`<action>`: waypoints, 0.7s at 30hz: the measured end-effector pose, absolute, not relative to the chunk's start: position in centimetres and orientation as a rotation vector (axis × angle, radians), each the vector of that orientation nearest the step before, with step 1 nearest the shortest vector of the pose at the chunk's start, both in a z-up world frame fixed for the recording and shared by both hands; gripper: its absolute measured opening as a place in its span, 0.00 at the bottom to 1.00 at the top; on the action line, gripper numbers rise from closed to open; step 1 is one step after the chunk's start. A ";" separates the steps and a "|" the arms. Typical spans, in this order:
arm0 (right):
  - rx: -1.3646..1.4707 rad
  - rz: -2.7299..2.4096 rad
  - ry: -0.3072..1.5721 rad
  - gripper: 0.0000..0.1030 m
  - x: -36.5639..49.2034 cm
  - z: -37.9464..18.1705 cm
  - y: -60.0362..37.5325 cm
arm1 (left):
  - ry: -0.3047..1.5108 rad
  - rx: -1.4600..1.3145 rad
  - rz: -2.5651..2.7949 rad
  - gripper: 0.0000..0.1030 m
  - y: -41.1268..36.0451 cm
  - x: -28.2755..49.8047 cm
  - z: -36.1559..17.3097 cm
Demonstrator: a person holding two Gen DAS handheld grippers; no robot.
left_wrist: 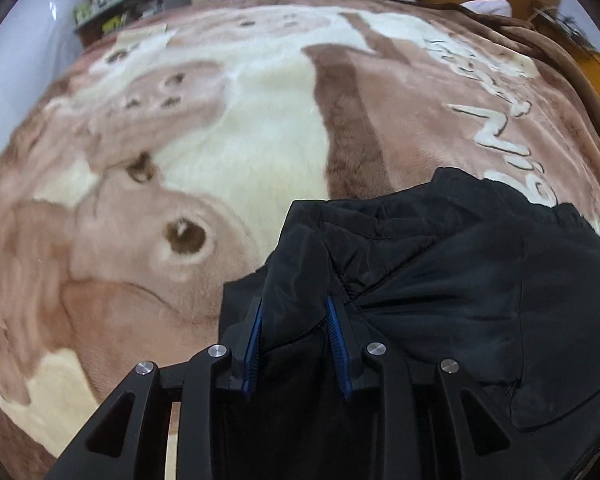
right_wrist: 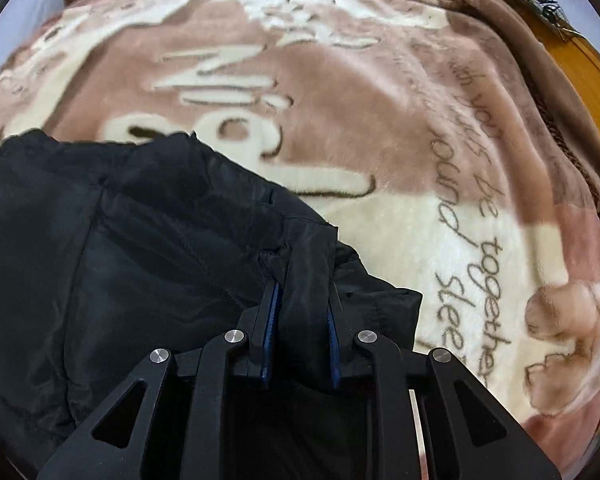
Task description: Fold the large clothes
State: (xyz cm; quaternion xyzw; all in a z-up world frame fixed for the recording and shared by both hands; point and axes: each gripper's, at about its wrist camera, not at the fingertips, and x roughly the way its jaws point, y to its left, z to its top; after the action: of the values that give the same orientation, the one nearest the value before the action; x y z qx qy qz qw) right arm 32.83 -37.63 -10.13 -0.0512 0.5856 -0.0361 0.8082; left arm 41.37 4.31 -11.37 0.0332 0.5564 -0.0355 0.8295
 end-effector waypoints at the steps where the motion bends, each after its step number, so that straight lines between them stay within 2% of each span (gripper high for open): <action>1: -0.103 -0.080 1.266 0.21 33.0 -10.3 -37.8 | 1.181 0.083 -0.070 0.31 4.2 41.3 -11.5; 6: -0.133 -0.104 1.284 0.23 33.1 -9.7 -37.5 | 1.157 0.103 -0.041 0.33 3.8 40.9 -10.7; 8: -0.143 -0.145 1.233 0.30 32.3 -7.8 -37.5 | 1.158 0.061 -0.024 0.40 4.4 40.7 -9.5; 10: -0.103 -0.166 1.152 0.43 31.0 -5.5 -37.8 | 1.115 0.038 -0.029 0.57 5.2 39.8 -7.4; 12: -0.044 -0.169 1.071 0.51 29.3 -3.1 -38.3 | 1.070 0.005 -0.041 0.62 5.9 38.9 -5.5; 14: 0.005 -0.176 1.009 0.51 27.5 -0.6 -38.3 | 1.007 -0.028 -0.011 0.63 6.4 37.1 -3.1; 16: 0.030 -0.166 0.934 0.53 25.6 1.6 -37.6 | 0.943 -0.049 0.010 0.72 6.0 35.1 -1.4; 19: 0.058 -0.066 0.850 0.59 24.0 3.2 -34.7 | 0.916 -0.103 -0.100 0.73 3.6 32.8 -0.8; 21: 0.044 -0.017 0.858 0.59 23.4 2.6 -32.1 | 0.937 -0.087 -0.165 0.73 1.3 31.8 -1.4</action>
State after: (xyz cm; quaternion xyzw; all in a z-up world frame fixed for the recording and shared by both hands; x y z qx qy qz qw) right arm 23.43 -32.06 2.60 0.0214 0.4158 -0.0083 0.9092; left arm 31.82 1.34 -1.43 -0.0419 0.4507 -0.0793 0.8881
